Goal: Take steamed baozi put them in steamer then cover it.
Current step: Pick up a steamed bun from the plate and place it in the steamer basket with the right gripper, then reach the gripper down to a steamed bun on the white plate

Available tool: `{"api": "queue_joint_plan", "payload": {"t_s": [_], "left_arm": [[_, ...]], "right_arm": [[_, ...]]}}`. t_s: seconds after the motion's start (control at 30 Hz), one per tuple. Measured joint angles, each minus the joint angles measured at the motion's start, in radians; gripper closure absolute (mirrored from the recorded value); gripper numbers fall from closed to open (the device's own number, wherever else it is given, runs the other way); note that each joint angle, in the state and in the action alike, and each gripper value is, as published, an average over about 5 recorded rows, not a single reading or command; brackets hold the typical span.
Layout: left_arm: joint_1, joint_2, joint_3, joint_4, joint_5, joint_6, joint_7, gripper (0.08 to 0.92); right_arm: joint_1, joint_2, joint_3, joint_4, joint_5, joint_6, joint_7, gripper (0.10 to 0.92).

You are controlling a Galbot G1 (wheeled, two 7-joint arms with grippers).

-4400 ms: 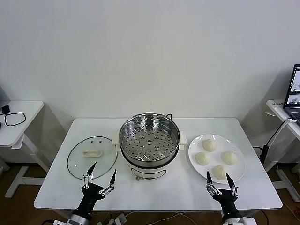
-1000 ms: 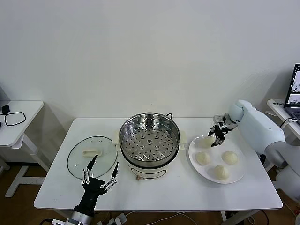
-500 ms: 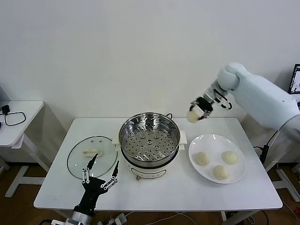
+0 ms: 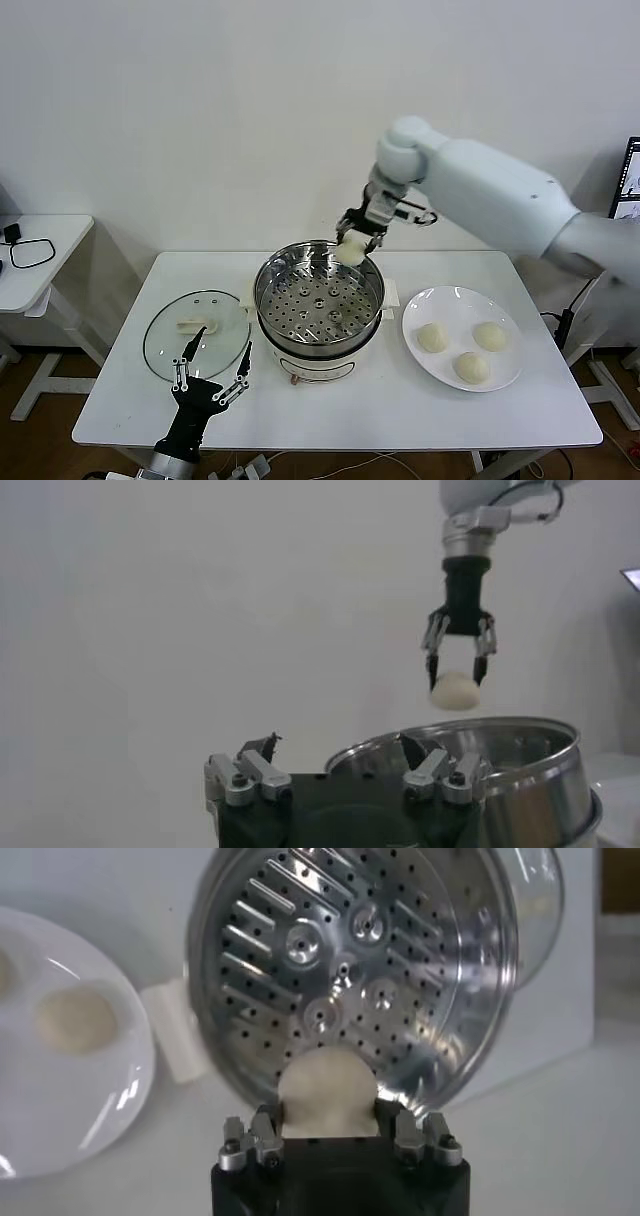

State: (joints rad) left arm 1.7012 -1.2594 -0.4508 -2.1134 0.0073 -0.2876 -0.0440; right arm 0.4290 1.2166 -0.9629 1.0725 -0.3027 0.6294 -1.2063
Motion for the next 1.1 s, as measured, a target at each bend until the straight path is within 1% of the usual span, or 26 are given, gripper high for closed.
{"api": "queue_joint_plan", "payload": {"t_s": [0.43, 0.53, 0.63, 0.73, 0.8, 0.93, 1.1], "left_arm": [[0.004, 0.003, -0.011, -0.009, -0.008, -0.001, -0.007, 0.177], [0.006, 0.003, -0.014, -0.009, -0.008, -0.002, -0.008, 0.177], [0.006, 0.001, -0.015, -0.011, -0.009, -0.002, -0.008, 0.177], [0.008, 0.0, -0.017, -0.015, -0.009, -0.002, -0.009, 0.177], [0.01, -0.001, -0.021, -0.017, -0.011, -0.002, -0.009, 0.177], [0.012, -0.001, -0.025, -0.019, -0.012, -0.002, -0.01, 0.177], [0.011, -0.001, -0.025, -0.019, -0.013, -0.002, -0.01, 0.177]], "right_arm": [[-0.105, 0.145, 0.043, -0.145, -0.162, 0.053, 0.043, 0.388], [-0.122, 0.165, 0.05, -0.17, -0.185, 0.06, 0.052, 0.375], [-0.132, 0.176, 0.058, -0.185, -0.203, 0.064, 0.059, 0.325], [-0.134, 0.178, 0.065, -0.188, -0.21, 0.064, 0.06, 0.25], [-0.132, 0.174, 0.069, -0.183, -0.207, 0.06, 0.055, 0.218], [-0.115, 0.148, 0.07, -0.152, -0.163, 0.032, 0.03, 0.204], [-0.058, 0.07, 0.044, -0.086, -0.009, -0.076, -0.016, 0.203]]}}
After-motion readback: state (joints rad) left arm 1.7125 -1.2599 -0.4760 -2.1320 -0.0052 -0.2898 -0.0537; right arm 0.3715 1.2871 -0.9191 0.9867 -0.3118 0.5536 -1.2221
